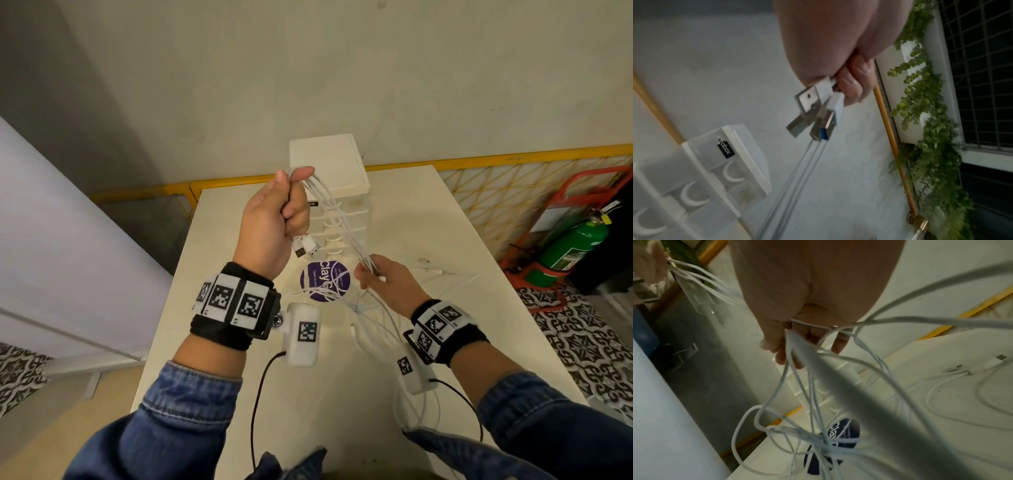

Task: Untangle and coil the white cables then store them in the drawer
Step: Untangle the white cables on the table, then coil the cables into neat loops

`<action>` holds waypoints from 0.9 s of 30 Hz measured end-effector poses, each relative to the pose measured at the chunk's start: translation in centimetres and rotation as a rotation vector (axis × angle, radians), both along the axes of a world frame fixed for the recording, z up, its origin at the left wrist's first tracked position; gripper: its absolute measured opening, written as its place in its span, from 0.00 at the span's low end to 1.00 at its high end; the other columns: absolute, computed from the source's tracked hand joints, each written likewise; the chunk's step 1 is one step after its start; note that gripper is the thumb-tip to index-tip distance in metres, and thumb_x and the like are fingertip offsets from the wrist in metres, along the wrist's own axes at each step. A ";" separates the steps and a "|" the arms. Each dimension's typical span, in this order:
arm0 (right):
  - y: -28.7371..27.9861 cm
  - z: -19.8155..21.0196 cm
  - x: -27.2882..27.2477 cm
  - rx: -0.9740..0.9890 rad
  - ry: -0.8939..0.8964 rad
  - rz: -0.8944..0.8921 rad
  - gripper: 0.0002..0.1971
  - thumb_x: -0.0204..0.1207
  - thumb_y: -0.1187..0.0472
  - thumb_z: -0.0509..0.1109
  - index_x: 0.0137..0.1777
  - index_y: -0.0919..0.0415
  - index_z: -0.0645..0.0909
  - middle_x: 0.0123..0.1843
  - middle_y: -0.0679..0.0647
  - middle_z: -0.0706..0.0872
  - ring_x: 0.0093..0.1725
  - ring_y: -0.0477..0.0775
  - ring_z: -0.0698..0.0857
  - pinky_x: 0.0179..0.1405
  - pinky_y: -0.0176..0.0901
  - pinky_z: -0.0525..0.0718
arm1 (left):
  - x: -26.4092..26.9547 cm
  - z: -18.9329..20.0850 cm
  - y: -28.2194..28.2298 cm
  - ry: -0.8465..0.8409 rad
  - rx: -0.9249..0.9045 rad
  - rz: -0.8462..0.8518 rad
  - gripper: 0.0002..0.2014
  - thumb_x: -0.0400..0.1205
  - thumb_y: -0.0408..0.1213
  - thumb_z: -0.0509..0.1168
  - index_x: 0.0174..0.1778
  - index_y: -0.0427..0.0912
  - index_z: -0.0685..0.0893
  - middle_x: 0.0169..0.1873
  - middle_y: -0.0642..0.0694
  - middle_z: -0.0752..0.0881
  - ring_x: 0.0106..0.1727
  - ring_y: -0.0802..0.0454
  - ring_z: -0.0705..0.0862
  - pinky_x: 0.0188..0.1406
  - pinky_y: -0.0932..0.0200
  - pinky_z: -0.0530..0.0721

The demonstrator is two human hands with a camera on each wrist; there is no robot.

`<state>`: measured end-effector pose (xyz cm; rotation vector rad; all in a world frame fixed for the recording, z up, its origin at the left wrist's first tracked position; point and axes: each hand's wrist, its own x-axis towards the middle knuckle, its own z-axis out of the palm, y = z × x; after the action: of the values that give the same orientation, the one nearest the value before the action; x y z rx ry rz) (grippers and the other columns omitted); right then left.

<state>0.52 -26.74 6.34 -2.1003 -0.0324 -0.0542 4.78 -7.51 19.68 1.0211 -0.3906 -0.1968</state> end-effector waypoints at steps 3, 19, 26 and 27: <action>0.8 0.0 -0.1 -0.089 -0.066 -0.006 0.13 0.82 0.53 0.58 0.50 0.63 0.76 0.32 0.54 0.82 0.37 0.60 0.82 0.40 0.47 0.76 | 0.2 0.0 -0.5 -0.005 -0.049 -0.040 0.16 0.89 0.37 0.45 0.63 0.36 0.74 0.24 0.54 0.73 0.20 0.60 0.64 0.21 0.67 0.64; 3.4 2.3 -1.5 -0.403 -0.350 0.440 0.11 0.78 0.61 0.62 0.55 0.57 0.85 0.48 0.54 0.91 0.49 0.46 0.78 0.53 0.13 0.58 | 2.0 -5.5 -1.8 -0.395 0.730 0.084 0.15 0.87 0.37 0.49 0.70 0.51 0.69 0.38 0.46 0.76 0.38 0.61 0.73 0.50 0.57 0.72; 2.1 3.2 -1.3 -0.282 -0.400 0.296 0.07 0.75 0.67 0.66 0.49 0.57 0.82 0.38 0.52 0.88 0.37 0.45 0.79 0.41 0.35 0.68 | 0.5 -6.6 -1.3 -0.198 1.111 -0.280 0.11 0.86 0.32 0.53 0.51 0.27 0.76 0.21 0.44 0.75 0.14 0.55 0.70 0.16 0.66 0.69; 1.8 3.6 -1.1 -0.253 -0.389 0.277 0.06 0.74 0.66 0.67 0.48 0.57 0.81 0.37 0.52 0.88 0.36 0.46 0.81 0.39 0.34 0.70 | 0.0 -6.3 -1.3 -0.136 1.083 -0.337 0.10 0.85 0.33 0.54 0.48 0.30 0.77 0.20 0.44 0.75 0.12 0.57 0.68 0.13 0.68 0.65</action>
<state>-0.61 -24.93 9.92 -2.2870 -0.5889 -0.3040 4.78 -8.85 13.41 2.0365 -0.5961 -0.6907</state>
